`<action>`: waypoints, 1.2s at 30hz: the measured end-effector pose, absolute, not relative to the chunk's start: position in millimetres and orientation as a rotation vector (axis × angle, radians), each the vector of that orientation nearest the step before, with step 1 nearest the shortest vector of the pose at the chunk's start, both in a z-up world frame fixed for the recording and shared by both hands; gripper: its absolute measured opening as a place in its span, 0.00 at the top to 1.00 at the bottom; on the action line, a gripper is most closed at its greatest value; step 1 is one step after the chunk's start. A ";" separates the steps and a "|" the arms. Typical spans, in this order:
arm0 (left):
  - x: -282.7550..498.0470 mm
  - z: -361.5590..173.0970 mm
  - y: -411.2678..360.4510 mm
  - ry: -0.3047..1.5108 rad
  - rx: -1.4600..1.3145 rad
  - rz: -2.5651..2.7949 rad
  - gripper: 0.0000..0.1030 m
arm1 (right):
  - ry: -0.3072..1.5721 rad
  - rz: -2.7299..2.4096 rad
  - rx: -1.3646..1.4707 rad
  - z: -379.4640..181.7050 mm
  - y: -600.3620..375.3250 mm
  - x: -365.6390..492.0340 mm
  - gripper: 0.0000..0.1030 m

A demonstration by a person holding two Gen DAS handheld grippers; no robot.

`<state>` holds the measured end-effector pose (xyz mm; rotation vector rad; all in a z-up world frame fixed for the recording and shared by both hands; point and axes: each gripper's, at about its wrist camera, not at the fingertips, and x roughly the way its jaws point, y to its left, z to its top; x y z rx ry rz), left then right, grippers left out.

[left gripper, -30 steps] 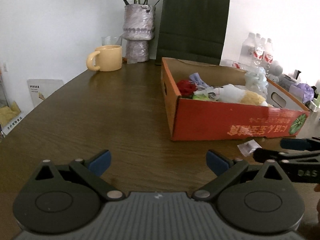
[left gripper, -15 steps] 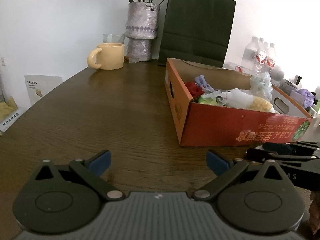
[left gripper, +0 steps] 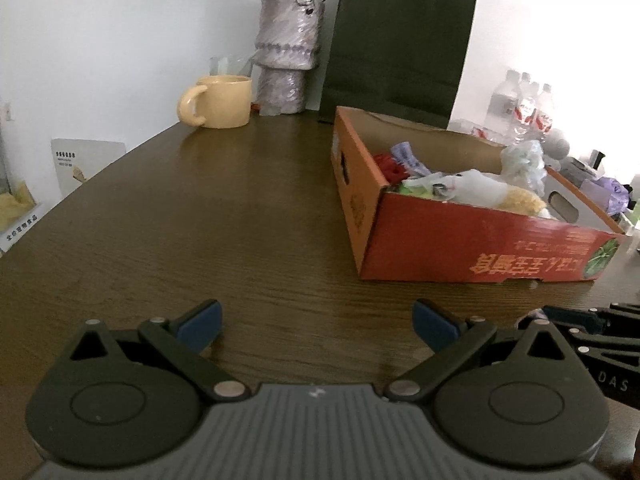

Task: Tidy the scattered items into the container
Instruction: 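Grasp the last small clear wrapper in front of the box with the right tool, then carry the wrapper into the box with the right tool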

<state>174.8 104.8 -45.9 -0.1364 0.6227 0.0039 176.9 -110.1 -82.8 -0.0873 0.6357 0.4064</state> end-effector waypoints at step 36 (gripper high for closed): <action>297.8 14.4 19.4 0.493 -0.122 -0.076 0.00 | 0.492 0.284 0.033 -27.7 -184.2 294.7 0.72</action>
